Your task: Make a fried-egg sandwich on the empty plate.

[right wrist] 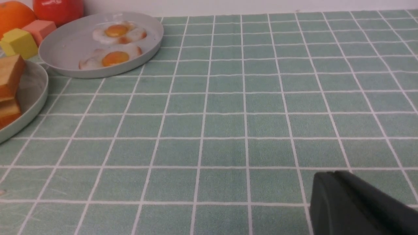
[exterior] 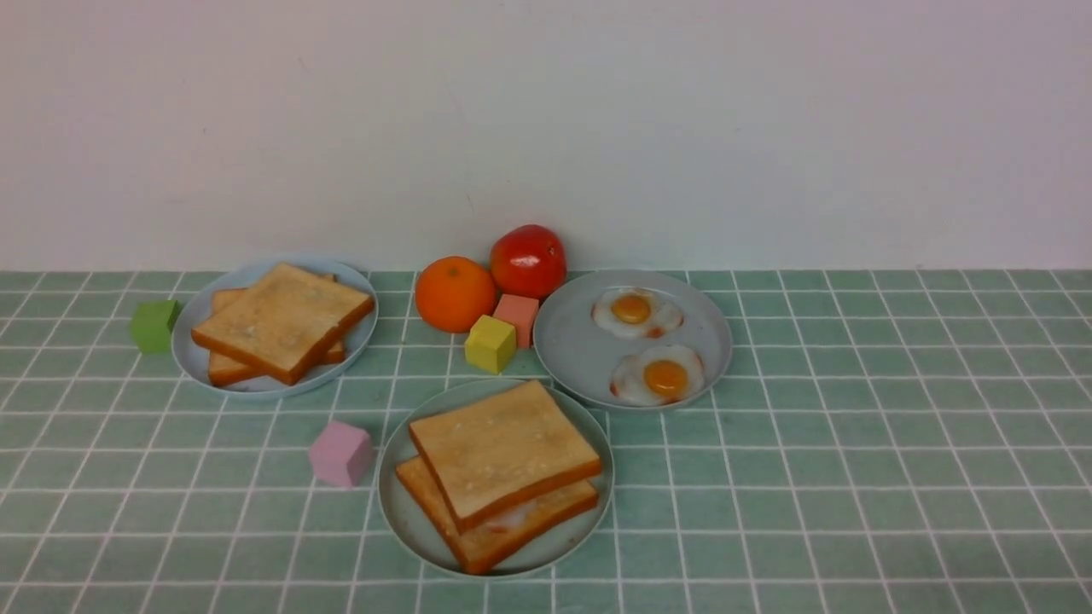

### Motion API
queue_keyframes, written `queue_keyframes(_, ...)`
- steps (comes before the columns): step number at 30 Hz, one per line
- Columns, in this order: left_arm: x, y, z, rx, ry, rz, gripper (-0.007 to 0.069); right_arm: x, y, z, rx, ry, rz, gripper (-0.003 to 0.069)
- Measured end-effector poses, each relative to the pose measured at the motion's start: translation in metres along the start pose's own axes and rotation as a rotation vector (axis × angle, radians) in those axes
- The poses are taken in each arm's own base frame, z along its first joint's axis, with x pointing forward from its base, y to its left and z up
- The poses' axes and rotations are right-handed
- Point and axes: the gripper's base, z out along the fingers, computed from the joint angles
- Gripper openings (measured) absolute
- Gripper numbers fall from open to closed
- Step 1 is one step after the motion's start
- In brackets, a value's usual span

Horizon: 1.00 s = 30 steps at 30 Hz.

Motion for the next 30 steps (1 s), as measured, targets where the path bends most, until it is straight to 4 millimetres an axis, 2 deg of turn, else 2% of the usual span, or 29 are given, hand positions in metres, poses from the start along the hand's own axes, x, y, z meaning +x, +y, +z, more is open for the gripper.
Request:
queue_keyframes(3,0.0058,0.0004,0.0007,0.0,0.046,-0.023,-0.0013,0.0,0.0,0.0,0.0,0.0,0.0,0.0002)
queue_keyframes(30,0.0061,0.0002,0.0007,0.002,0.048,-0.028,-0.0013,0.0001,0.0,0.0,0.0,0.001,0.0,0.0027)
